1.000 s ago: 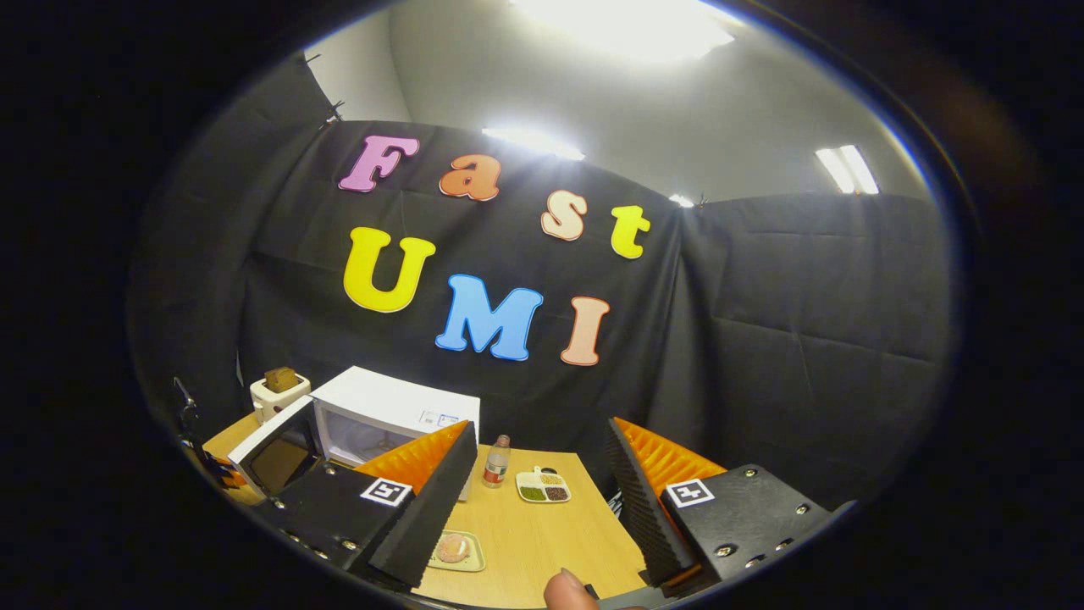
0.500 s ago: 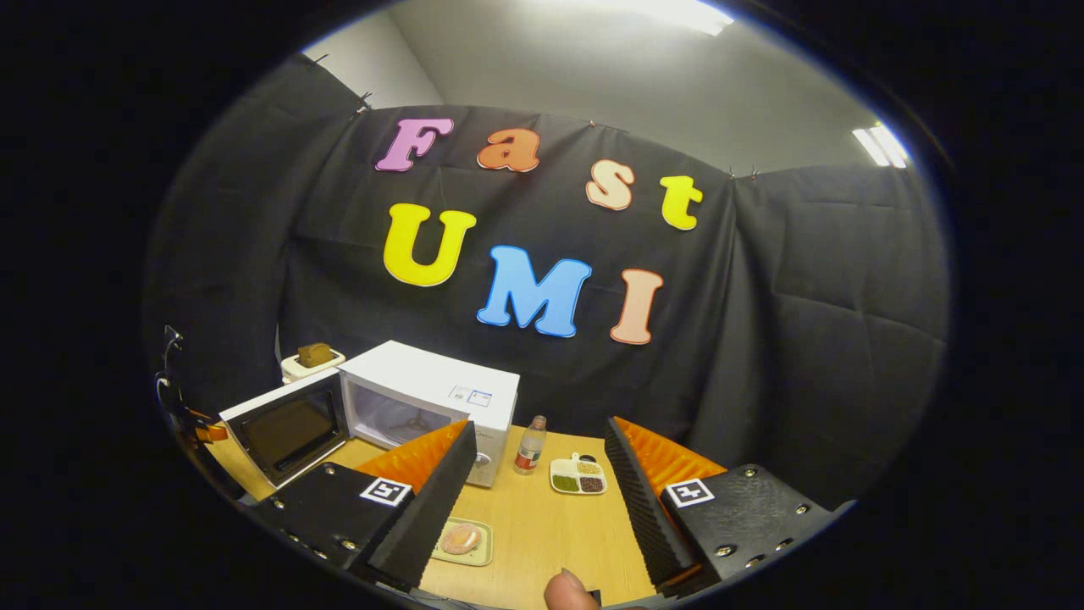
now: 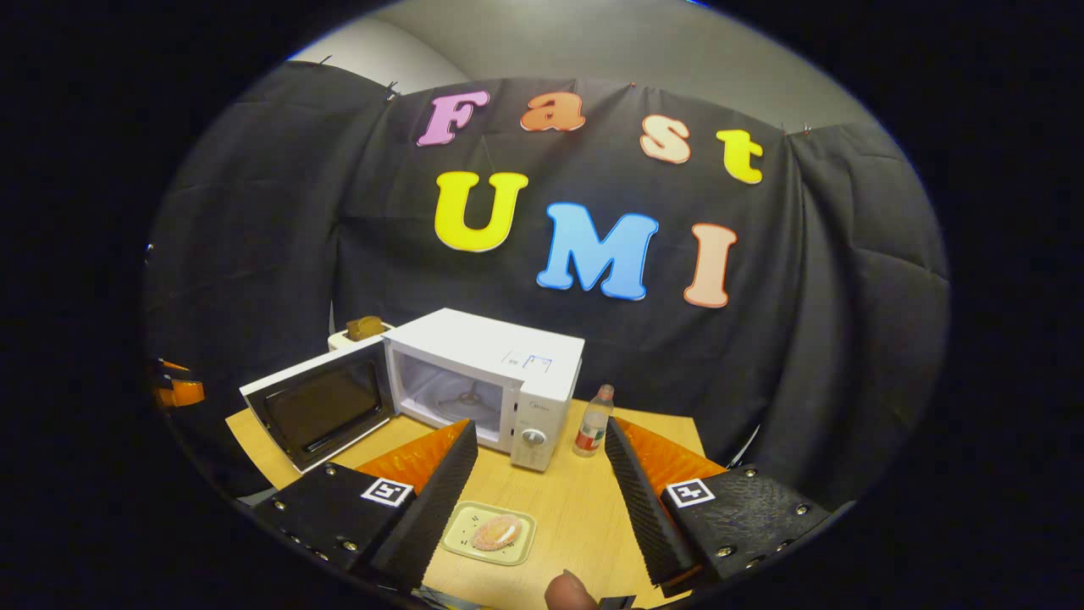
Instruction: Open the microwave oven with the left hand, put the food in, and close the microwave oven.
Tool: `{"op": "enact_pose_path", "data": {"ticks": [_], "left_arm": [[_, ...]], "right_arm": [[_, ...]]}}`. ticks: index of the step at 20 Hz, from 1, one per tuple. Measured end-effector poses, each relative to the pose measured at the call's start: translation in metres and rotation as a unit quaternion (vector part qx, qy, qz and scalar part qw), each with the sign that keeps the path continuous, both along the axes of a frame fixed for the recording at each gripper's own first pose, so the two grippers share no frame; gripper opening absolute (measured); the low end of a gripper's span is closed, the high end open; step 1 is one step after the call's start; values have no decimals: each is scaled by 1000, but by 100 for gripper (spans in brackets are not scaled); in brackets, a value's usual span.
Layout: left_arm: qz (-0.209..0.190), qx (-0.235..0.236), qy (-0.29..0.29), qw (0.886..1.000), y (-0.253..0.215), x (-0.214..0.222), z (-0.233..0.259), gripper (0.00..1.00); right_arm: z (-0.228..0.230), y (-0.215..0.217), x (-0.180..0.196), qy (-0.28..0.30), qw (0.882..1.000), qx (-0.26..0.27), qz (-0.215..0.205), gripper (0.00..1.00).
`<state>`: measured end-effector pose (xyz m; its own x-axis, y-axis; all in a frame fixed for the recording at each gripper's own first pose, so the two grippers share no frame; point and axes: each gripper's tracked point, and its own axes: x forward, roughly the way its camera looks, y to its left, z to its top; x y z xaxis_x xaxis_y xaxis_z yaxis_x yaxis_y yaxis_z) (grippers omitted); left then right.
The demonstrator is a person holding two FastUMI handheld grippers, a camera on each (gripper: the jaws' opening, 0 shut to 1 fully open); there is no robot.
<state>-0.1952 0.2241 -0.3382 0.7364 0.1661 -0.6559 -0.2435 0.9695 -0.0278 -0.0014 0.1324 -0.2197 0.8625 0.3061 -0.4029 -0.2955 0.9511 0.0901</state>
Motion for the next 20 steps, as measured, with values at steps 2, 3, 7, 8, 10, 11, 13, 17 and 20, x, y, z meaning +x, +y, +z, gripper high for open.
{"op": "enact_pose_path", "data": {"ticks": [2, 3, 7, 8, 10, 11, 13, 17, 20], "left_arm": [[1, -14, -4, 1000, -12, 7, -5, 81], [-5, -24, -8, 1000, -19, 10, -4, 82], [-47, -45, -44, 997, -44, 20, 4, 87], [-56, -51, -54, 996, -50, 24, 6, 86], [-68, -68, -59, 994, -56, 28, 9, 92], [-67, -68, -61, 993, -56, 30, 13, 99], [-70, -67, -74, 993, -56, 34, 23, 93], [-44, -72, -45, 995, -52, 32, 7, 95], [-6, -64, -37, 997, -44, 35, 12, 100]], "right_arm": [[-37, 14, -9, 49, 999, 9, 0, 92], [-56, 23, -16, 73, 997, 13, -1, 92], [-136, 48, -33, 160, 987, -15, -14, 92], [-154, 55, -37, 181, 983, -9, -17, 92], [-187, 65, -51, 237, 971, 2, -24, 92], [-199, 70, -56, 257, 966, 15, -26, 92], [-228, 79, -67, 301, 953, 28, -28, 91], [-268, 93, -50, 331, 943, 15, -13, 89], [-294, 95, -38, 359, 933, 12, -29, 89]]}}
